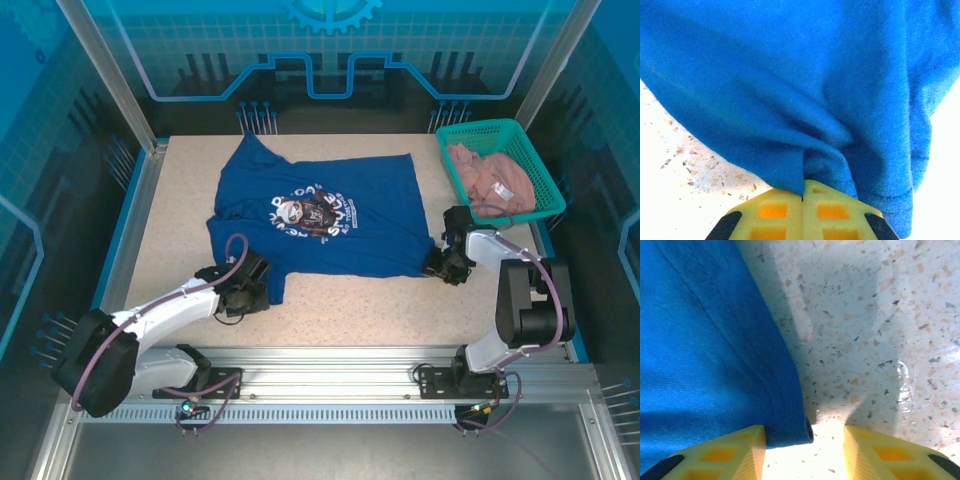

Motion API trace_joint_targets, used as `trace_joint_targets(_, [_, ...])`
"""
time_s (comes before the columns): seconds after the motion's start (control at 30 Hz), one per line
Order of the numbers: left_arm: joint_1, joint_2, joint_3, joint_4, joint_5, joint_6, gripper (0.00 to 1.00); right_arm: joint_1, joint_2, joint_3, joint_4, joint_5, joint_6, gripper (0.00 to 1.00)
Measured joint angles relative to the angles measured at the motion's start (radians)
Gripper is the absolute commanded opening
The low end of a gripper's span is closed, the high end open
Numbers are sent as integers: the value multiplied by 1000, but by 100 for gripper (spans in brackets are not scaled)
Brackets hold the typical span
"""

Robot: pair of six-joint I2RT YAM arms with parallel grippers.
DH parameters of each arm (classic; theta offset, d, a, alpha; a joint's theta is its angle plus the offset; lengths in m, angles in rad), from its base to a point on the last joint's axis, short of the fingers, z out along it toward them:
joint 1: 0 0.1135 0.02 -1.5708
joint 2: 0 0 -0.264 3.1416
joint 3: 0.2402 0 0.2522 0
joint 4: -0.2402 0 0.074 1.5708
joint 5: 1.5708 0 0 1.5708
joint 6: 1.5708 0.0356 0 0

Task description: Fold the inside-out t-shirt

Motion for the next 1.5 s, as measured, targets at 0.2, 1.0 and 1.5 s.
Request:
trace_joint_targets(0.2, [0,-14,0,-1,0,0,0,1,24,24,-31,39,-4,19])
trace_joint_targets(1.0, [73,-611,0,-48,-195,39,0,10,-504,-120,103,-58,29,0])
trace_joint_targets(1.5, [73,-650,827,76,-313,435,0,5,-921,587,-72,55,-18,0])
